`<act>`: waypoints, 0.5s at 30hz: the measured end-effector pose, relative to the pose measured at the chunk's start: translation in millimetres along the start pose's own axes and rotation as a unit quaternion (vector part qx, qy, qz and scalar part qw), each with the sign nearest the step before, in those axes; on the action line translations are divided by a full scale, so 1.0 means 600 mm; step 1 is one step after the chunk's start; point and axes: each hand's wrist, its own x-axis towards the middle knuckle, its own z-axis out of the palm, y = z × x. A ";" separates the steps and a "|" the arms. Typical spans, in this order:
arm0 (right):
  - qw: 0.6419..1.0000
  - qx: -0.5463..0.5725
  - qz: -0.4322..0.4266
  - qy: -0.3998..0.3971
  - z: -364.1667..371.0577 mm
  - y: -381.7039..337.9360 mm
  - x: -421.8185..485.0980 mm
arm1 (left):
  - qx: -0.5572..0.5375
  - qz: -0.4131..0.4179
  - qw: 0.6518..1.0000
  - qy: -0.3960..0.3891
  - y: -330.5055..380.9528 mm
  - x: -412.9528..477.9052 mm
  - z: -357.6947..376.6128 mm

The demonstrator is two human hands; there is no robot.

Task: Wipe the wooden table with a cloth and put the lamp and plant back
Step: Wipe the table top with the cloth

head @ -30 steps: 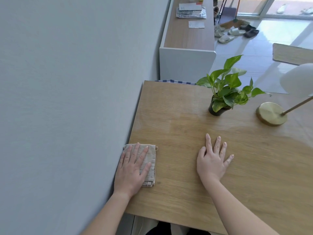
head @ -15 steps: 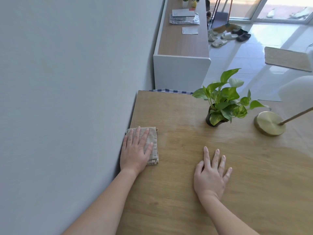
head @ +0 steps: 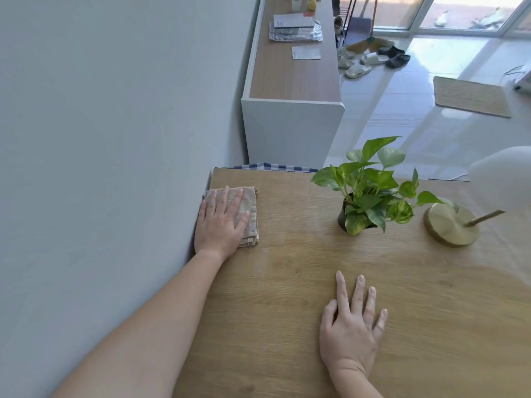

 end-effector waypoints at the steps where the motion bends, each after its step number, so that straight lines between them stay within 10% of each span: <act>1: 1.000 0.000 0.002 0.001 0.001 -0.001 0.002 | 0.000 0.000 1.000 0.000 0.001 0.018 -0.001; 15: 1.000 0.011 -0.017 0.013 0.013 0.002 0.014 | 0.000 0.014 1.000 0.012 0.011 0.168 -0.016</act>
